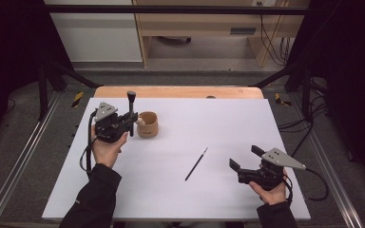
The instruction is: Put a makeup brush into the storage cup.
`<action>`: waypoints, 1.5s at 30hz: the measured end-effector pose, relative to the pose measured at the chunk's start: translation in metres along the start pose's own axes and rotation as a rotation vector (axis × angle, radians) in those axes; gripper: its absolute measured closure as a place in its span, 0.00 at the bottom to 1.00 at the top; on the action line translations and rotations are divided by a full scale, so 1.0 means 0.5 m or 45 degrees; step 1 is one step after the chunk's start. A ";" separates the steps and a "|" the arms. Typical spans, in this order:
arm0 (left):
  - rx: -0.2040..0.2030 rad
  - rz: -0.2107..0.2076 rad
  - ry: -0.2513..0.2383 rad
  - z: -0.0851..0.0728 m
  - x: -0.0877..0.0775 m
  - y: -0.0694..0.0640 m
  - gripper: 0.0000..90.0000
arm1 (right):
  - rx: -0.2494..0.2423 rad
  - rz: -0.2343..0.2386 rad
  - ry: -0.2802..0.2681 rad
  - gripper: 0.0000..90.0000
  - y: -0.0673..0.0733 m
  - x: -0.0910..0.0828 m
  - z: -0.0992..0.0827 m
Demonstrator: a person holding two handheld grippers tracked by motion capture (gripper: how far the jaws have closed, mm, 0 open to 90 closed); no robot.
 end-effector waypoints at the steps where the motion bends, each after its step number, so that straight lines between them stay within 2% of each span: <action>1: 0.001 0.003 0.000 0.002 0.003 0.001 0.87 | -0.001 -0.001 -0.002 0.05 0.000 0.000 0.000; 10: 0.001 0.013 0.005 0.008 0.037 0.012 0.87 | -0.002 -0.002 -0.005 0.05 -0.004 0.001 0.000; 20: 0.026 0.040 -0.012 0.023 0.072 0.015 0.87 | 0.000 -0.006 0.001 0.05 -0.003 0.003 -0.002; 24: 0.018 0.050 -0.008 0.026 0.088 0.022 0.87 | 0.003 -0.006 -0.006 0.05 -0.004 0.002 -0.001; 27: -0.008 0.046 -0.018 0.028 0.099 0.027 0.87 | 0.004 -0.005 -0.005 0.05 -0.004 0.002 -0.001; 31: 0.006 0.060 -0.004 0.031 0.115 0.030 0.87 | 0.003 -0.004 -0.002 0.05 -0.005 0.003 -0.002; 38: 0.023 0.061 -0.011 0.039 0.135 0.024 0.87 | 0.007 -0.006 -0.004 0.05 -0.007 0.001 -0.001; 45: 0.027 0.066 0.008 0.037 0.159 0.020 0.87 | 0.010 -0.008 -0.013 0.05 -0.008 -0.002 0.001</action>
Point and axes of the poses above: each handheld gripper's, and its own axes: x roughly forward along the jaws, z roughly out of its top, y roughly to its left, the point moved 1 cm from there along x, roughly forward along the jaws, and after that the axes turned 3 degrees about x, right-handed, at the moved point
